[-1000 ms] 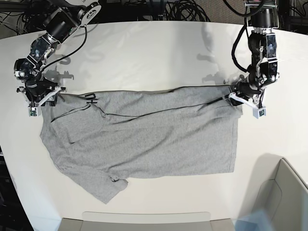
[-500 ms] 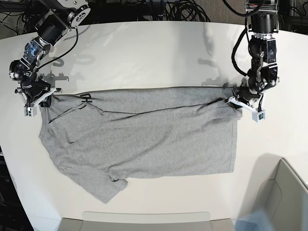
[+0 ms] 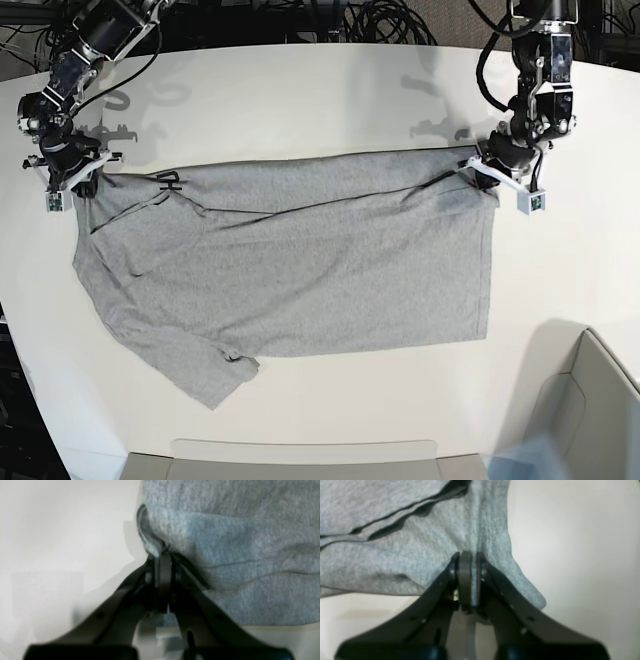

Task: Fold the T-shirt properly
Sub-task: 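Drag the shirt back toward the robot with both grippers, then release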

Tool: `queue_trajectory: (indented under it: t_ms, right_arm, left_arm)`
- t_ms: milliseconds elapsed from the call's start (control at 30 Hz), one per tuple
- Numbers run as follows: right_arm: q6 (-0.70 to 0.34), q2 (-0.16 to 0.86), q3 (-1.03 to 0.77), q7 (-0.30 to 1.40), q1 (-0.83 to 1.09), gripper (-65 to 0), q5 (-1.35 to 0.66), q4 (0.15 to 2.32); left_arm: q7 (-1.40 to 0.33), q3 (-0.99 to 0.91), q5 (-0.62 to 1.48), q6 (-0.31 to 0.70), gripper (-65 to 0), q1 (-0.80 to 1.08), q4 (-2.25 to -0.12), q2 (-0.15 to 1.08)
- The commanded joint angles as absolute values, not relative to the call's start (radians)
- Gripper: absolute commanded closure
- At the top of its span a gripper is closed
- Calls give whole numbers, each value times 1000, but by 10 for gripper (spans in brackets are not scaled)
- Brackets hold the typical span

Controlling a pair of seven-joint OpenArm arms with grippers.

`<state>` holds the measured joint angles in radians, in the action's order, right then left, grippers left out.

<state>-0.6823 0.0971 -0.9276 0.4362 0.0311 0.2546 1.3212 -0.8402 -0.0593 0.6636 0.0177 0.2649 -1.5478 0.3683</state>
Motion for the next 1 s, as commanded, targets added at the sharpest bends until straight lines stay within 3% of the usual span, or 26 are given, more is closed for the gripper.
queue_trajectory:
  t_ms: [0,400,967]
  right_arm:
    - [-698,82,-931,545,68,0,314,1336]
    - [-698,-50,-931,544,274,0,295,1527]
    - [-698,-53,-1106,542,334,0,252,1541]
  left_arm:
    - [-941,-82,636,-8,0,320,-1547,372]
    - [-940,-127,633,-7,0,516,-1595,395]
    - [-940,-226,633,-7,0,654,-1598,421]
